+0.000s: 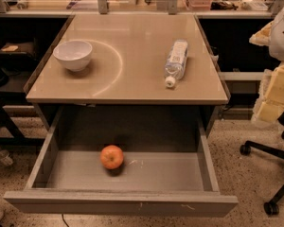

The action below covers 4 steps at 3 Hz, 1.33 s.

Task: Pick orange from top drawer and place on counter

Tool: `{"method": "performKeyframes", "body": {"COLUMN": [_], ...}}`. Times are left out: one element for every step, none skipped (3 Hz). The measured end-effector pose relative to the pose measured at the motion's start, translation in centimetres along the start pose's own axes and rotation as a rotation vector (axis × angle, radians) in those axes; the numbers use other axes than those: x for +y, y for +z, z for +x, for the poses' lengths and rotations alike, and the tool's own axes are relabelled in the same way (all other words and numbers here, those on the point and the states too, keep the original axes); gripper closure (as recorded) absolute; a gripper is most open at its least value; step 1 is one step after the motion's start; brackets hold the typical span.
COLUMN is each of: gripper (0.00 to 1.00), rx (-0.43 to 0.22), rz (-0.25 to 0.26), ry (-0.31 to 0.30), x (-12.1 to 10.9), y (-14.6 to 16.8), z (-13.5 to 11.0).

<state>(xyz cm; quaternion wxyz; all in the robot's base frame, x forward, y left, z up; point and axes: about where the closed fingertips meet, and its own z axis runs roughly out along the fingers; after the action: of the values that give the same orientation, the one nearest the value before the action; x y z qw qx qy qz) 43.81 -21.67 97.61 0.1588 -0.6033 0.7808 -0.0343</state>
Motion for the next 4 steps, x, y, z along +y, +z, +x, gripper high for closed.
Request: {"method": "performKeyframes", "body": {"gripper": [0.0,0.0,0.0,0.0], "rx": [0.0,-0.023,-0.084,-0.144], "rz": [0.0,0.006,0.001,-0.042], "ry": [0.0,-0.005,-0.05,-0.101], "x": [0.0,0.5,1.9,4.1], "y": [0.0,-0.2,0.2,1.4], "z": [0.0,-0.8,-3.8,-7.4]}}
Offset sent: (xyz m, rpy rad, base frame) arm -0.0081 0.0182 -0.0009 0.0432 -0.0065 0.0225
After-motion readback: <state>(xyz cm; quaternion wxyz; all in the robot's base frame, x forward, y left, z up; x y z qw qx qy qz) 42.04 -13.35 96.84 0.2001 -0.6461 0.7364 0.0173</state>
